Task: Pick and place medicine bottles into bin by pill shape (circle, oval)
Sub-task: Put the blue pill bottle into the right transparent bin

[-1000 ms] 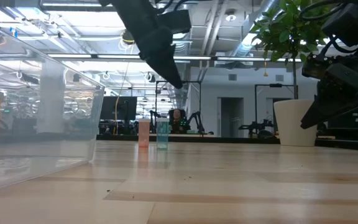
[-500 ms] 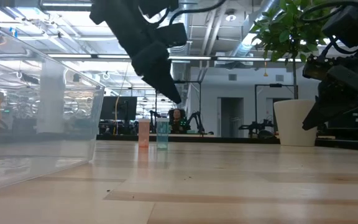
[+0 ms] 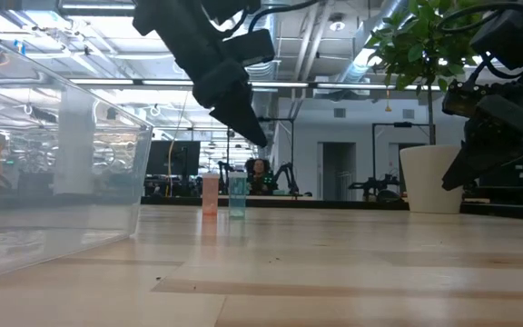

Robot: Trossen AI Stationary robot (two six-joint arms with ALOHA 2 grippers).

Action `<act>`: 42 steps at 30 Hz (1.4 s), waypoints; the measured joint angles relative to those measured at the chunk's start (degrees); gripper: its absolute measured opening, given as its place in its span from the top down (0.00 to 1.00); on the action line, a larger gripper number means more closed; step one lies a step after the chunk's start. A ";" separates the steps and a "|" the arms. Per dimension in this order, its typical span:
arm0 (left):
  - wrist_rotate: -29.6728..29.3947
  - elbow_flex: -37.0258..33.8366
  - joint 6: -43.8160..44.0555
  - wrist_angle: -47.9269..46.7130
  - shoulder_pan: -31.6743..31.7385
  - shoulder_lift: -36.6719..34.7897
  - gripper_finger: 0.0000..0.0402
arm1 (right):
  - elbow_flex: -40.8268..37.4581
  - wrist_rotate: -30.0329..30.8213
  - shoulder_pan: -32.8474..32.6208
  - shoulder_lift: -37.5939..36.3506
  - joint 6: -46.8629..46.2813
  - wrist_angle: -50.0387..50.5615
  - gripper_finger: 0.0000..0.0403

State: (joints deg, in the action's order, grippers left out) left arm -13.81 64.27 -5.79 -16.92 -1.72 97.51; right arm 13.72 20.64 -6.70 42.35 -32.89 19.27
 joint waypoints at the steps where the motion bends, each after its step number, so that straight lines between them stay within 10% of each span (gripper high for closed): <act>1: 0.06 -0.01 0.01 -0.29 0.24 -0.02 0.47 | 0.00 0.00 0.00 0.00 0.14 0.04 0.42; 42: 2.96 -5.25 0.86 -1.39 2.26 -0.04 0.58 | 0.00 0.00 0.05 0.00 1.38 0.42 0.42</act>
State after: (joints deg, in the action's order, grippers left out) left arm -10.85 59.02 -4.93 -18.31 0.54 97.47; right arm 13.72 20.64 -6.65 42.35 -31.51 19.69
